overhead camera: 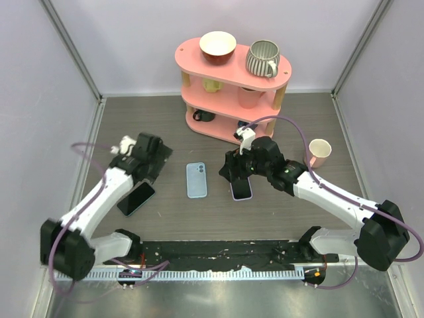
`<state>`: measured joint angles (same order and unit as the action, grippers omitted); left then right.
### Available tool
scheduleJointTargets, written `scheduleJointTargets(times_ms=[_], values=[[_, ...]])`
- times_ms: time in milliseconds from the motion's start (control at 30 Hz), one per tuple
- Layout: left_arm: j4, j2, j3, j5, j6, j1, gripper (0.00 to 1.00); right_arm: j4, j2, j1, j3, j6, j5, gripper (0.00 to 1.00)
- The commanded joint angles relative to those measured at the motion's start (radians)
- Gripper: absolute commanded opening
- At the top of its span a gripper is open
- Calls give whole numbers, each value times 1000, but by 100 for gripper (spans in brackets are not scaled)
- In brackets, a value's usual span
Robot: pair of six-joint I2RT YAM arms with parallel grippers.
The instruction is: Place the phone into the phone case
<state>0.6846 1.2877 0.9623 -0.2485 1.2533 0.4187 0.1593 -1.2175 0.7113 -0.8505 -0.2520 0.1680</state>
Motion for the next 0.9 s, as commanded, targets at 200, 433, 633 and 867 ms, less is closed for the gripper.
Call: scheduleJointTargets(times_ms=[200, 433, 633, 867], values=[[163, -347, -309, -204, 840, -228, 100, -23, 16, -3, -1, 19, -27, 74], [305, -346, -352, -101, 893, -373, 100, -29, -14, -3, -13, 14, -13, 74], [335, -268, -367, -75, 949, -416, 100, -26, -11, -4, -12, 13, -5, 74], [276, -223, -384, -135, 974, -485, 100, -20, 15, -4, 2, 14, -5, 74]])
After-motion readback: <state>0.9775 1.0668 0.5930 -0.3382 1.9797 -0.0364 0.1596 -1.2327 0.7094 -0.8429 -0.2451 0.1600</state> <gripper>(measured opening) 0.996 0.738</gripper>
